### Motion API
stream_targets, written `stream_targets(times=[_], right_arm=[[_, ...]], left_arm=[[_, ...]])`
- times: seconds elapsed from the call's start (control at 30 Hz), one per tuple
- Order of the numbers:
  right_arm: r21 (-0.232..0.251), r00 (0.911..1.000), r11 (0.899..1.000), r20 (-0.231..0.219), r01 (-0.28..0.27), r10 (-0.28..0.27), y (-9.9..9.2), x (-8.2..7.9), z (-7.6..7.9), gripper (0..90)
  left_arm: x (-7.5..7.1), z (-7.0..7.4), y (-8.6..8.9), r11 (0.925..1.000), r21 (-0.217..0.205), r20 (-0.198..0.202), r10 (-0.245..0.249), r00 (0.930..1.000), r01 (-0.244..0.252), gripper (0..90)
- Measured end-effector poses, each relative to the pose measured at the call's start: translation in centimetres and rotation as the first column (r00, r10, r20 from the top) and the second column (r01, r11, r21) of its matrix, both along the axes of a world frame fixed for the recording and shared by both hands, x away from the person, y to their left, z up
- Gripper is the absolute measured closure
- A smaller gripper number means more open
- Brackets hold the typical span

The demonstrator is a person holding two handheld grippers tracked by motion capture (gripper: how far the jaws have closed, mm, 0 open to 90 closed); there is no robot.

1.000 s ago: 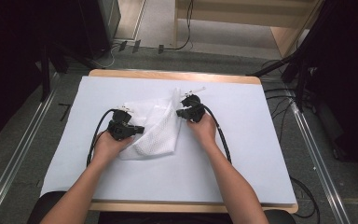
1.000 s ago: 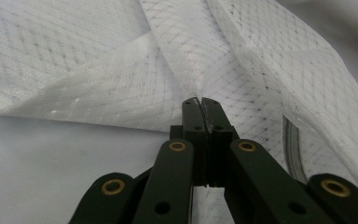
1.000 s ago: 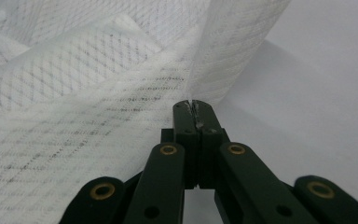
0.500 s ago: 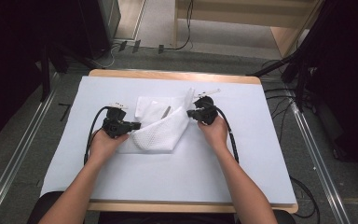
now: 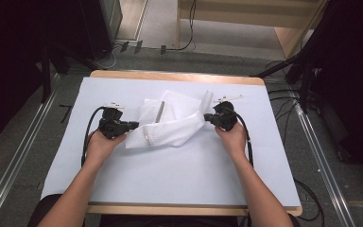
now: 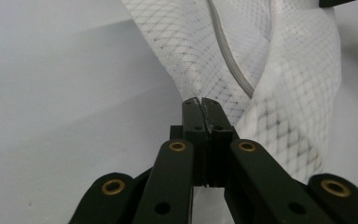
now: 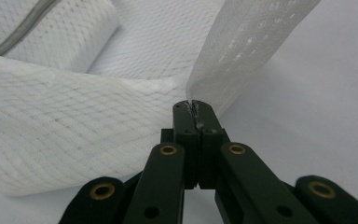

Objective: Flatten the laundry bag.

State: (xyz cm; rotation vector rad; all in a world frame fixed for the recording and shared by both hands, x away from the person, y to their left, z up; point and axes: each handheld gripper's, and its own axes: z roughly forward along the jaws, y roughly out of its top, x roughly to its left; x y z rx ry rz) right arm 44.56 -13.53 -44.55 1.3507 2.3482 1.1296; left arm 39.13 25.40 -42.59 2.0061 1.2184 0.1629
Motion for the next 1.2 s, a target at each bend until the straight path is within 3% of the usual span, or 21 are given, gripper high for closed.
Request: stream_targets(times=[0.27,0.8,0.97,1.2], right_arm=[[0.020,0.9998,1.000,-0.010,0.016,-0.015,-0.9,0.0,-0.4,90.0],[0.024,0.9981,1.000,-0.061,-0.005,0.007,-0.1,0.2,-1.1,90.0],[0.018,0.9970,1.000,-0.076,-0.007,0.008,-0.3,-0.1,-1.2,86.1],[0.033,0.9979,0.999,-0.064,0.004,-0.002,-1.2,-0.8,-0.6,74.9]], left_arm=[[-0.5,0.1,0.9,0.9999,-0.004,-0.004,0.015,0.9999,-0.015,90.0],[-1.2,-0.7,2.8,0.9975,0.009,-0.052,0.071,0.9961,-0.071,90.0],[-1.3,-0.9,3.2,0.9982,0.003,-0.067,0.060,0.9960,-0.060,90.0],[-1.4,-0.6,3.6,0.9987,-0.011,-0.062,0.049,0.9969,-0.049,84.8]])
